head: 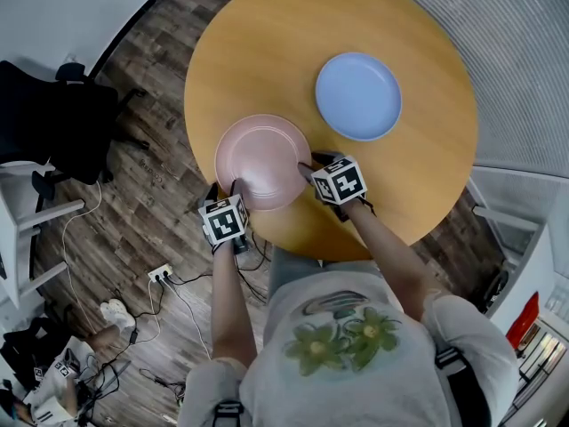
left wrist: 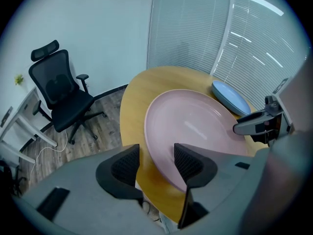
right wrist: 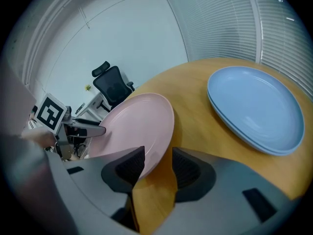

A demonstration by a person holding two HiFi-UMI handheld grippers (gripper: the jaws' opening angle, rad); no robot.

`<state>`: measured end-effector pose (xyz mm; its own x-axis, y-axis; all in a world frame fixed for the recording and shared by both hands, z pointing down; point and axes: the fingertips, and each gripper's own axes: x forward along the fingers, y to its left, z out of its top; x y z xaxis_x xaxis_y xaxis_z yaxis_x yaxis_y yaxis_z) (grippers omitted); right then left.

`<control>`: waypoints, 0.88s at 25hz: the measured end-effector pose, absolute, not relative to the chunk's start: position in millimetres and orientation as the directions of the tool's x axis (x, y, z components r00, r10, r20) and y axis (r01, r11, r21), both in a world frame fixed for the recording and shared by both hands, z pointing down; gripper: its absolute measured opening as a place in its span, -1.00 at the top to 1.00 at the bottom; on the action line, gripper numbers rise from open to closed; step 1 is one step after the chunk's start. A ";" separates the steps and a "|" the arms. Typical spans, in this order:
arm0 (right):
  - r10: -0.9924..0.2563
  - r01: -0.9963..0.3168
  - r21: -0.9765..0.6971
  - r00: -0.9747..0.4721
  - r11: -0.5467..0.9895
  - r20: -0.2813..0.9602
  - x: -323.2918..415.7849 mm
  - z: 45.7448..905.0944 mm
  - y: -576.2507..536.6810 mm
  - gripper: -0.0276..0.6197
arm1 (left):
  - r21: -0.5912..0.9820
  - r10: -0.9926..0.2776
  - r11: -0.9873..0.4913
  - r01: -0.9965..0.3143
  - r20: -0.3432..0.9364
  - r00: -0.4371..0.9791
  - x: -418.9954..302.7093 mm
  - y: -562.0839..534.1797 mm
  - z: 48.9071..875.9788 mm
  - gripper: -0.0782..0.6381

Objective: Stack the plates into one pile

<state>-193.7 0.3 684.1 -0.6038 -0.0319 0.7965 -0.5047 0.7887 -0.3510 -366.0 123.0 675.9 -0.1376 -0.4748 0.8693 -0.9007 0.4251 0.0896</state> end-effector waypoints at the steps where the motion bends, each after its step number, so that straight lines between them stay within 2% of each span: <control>1: -0.029 -0.502 -0.352 -0.603 0.790 0.797 -193.2 685.4 1.6 0.32 | 0.088 -0.471 0.426 -0.900 0.871 -0.138 -366.1 123.6 677.7 0.12; 5: -0.027 -0.492 -0.343 -0.601 0.801 0.799 -192.4 689.2 7.1 0.43 | 0.069 -0.460 0.428 -0.901 0.875 -0.152 -367.3 126.0 681.9 0.20; 6: -0.032 -0.492 -0.338 -0.601 0.802 0.799 -191.4 689.7 7.4 0.47 | 0.056 -0.457 0.428 -0.902 0.875 -0.162 -367.0 126.3 682.4 0.29; 7: -0.036 -0.493 -0.335 -0.601 0.803 0.798 -190.3 689.9 7.4 0.47 | 0.043 -0.455 0.429 -0.902 0.873 -0.175 -367.0 126.2 682.2 0.45; 8: -0.037 -0.494 -0.336 -0.602 0.802 0.798 -189.7 689.9 7.5 0.47 | 0.032 -0.454 0.430 -0.902 0.871 -0.185 -367.2 125.9 681.8 0.51; 22: -0.064 -0.508 -0.326 -0.609 0.797 0.790 -176.4 665.0 4.1 0.48 | 0.067 -0.499 0.424 -0.903 0.850 -0.171 -356.2 119.6 653.2 0.55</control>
